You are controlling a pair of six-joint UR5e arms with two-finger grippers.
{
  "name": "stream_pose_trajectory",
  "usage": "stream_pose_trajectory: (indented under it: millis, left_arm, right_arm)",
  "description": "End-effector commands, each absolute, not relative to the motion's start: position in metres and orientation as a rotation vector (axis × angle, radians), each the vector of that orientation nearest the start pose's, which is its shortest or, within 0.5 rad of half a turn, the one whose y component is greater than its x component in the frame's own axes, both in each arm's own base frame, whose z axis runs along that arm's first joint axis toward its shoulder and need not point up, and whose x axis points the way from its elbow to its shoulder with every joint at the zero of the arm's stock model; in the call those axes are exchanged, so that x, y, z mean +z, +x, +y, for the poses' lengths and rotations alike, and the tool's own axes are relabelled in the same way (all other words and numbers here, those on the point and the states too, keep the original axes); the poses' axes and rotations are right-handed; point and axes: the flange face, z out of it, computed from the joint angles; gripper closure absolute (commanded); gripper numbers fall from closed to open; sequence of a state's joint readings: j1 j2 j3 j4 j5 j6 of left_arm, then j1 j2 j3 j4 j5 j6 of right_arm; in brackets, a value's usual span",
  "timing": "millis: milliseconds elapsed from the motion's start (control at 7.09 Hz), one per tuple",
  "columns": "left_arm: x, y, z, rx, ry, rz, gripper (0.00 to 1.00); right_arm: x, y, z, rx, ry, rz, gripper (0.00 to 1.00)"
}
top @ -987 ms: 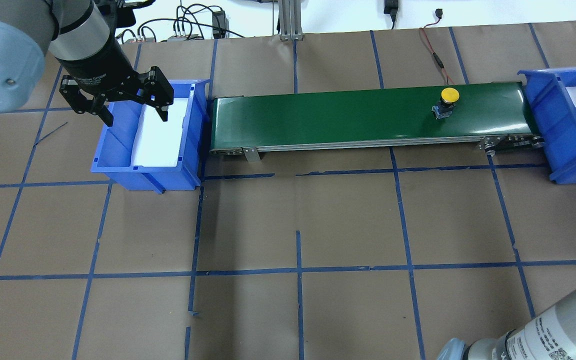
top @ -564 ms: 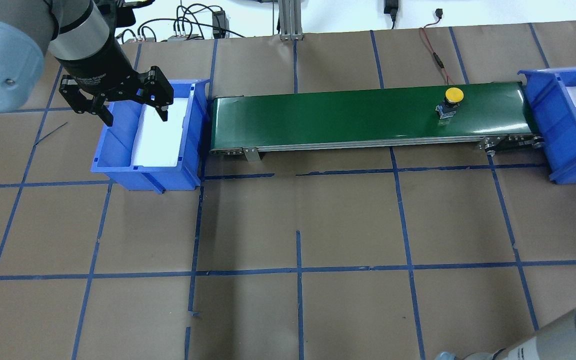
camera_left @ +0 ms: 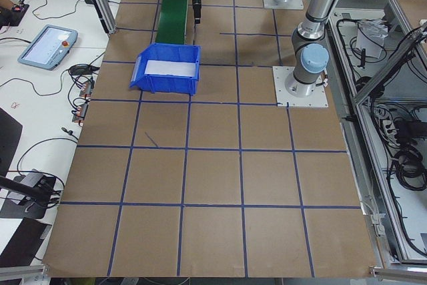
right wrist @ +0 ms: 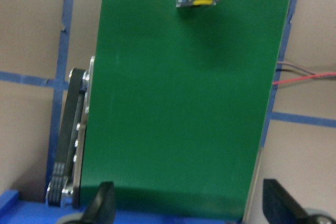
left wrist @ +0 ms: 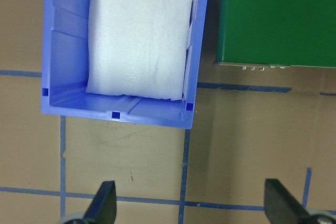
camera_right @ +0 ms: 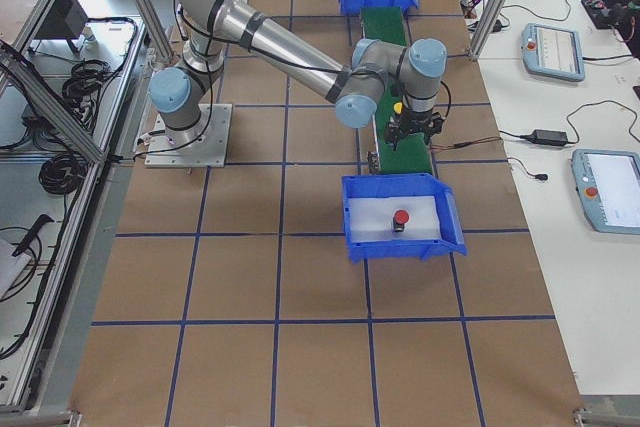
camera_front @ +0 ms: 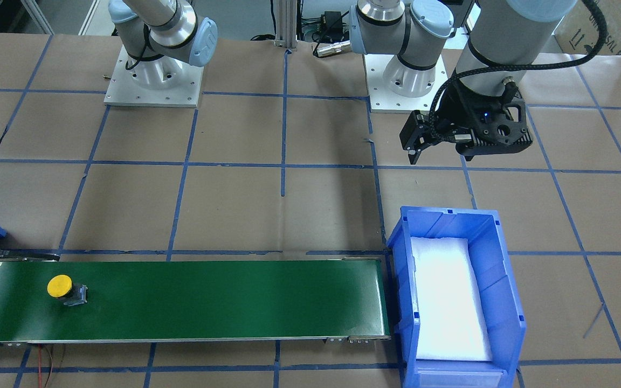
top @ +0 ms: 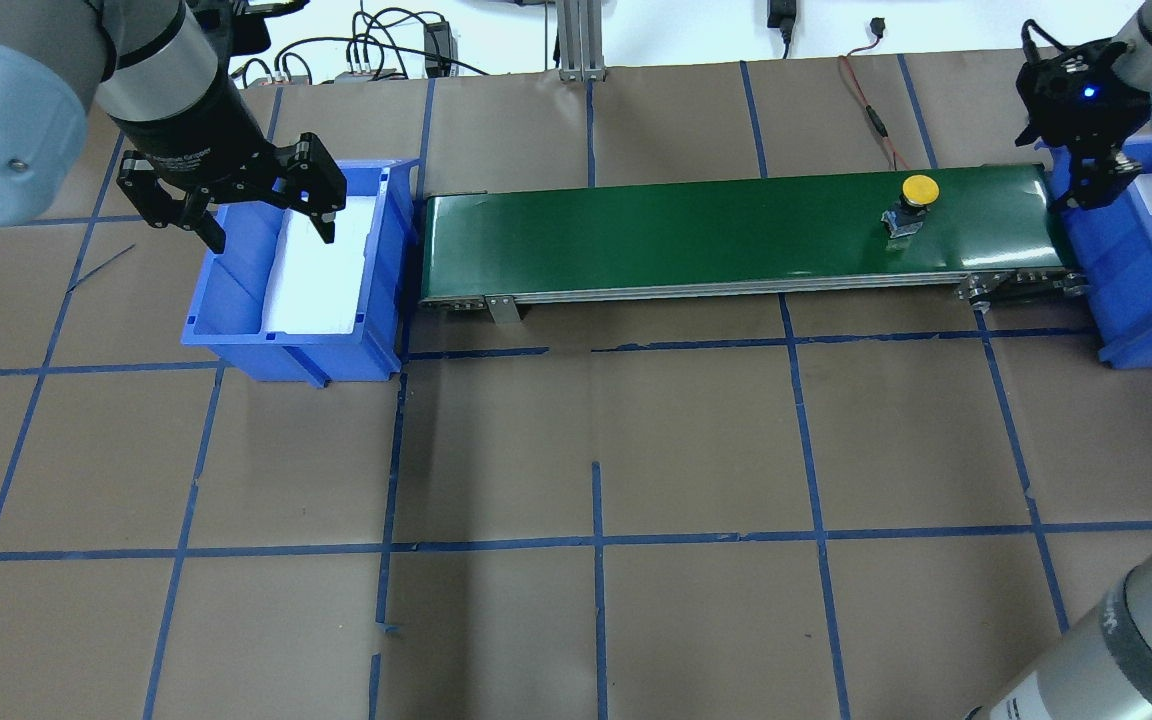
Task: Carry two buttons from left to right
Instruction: 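Move the right gripper back over the yellow button on the belt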
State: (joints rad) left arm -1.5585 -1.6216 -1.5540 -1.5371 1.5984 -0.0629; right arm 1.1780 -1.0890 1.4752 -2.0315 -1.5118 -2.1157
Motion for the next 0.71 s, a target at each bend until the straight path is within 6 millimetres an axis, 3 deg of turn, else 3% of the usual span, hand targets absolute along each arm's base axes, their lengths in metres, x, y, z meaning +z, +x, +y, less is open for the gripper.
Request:
stream_pose_trajectory:
  millis: [0,282,564]
  left_arm:
    - [0.474,-0.124,-0.515,-0.001,-0.117,3.112,0.00]
    - [0.474,-0.124,-0.515,-0.001,-0.117,3.112,0.00]
    - [0.474,-0.124,-0.515,-0.001,-0.117,3.112,0.00]
  right_arm:
    - [0.282,-0.077,-0.674,-0.161,-2.332,2.100,0.00]
    - [0.268,-0.069,-0.668,-0.159,-2.375,2.066,0.00]
    - [0.271,-0.041,-0.670,-0.156,-2.418,2.027,0.00]
